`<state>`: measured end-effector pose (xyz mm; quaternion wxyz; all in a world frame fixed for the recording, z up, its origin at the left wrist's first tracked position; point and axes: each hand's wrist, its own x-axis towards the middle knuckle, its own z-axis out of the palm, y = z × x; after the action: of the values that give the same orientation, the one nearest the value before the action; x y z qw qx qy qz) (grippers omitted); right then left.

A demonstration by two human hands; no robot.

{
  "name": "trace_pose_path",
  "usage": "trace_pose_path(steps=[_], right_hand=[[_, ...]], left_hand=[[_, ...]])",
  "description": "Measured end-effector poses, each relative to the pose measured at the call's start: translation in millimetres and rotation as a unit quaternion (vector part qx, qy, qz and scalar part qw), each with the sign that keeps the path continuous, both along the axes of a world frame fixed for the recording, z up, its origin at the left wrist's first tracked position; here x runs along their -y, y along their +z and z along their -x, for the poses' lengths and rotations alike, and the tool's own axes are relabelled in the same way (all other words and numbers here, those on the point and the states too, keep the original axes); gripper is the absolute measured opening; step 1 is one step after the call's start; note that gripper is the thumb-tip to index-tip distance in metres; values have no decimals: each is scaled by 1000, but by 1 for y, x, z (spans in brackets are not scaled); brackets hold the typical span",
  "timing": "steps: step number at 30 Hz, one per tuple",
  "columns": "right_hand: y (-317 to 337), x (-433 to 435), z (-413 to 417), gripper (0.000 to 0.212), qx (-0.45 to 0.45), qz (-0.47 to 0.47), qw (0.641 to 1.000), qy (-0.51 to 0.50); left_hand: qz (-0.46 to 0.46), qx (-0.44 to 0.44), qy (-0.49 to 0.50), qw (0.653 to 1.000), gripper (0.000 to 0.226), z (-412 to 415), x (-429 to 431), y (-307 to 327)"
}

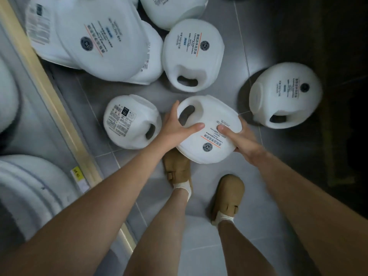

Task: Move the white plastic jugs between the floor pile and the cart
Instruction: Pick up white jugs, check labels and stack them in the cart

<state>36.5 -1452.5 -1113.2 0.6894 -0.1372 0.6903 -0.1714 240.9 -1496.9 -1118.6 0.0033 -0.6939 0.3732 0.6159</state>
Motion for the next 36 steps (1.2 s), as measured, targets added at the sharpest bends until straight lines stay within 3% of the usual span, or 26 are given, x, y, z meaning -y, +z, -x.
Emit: trace_pose_path(steps=[9, 15, 22, 27, 31, 36], right_hand=[[172, 7, -1, 67, -3, 81, 988, 132], [290, -9, -24, 70, -5, 150, 946, 286], [408, -74, -58, 41, 8, 198, 884, 423], [454, -145, -97, 38, 38, 193, 826, 528], [469, -208, -127, 46, 74, 189, 761, 617], [486, -309, -157, 59, 84, 203, 652, 726]], left_hand=[[64, -54, 103, 991, 120, -18, -56, 162], [108, -34, 225, 968, 130, -30, -129, 280], [138, -5, 356, 924, 119, -33, -250, 390], [145, 13, 479, 866, 110, -32, -360, 441], [134, 68, 544, 826, 124, -24, -451, 470], [139, 89, 655, 738, 132, 12, -573, 496]])
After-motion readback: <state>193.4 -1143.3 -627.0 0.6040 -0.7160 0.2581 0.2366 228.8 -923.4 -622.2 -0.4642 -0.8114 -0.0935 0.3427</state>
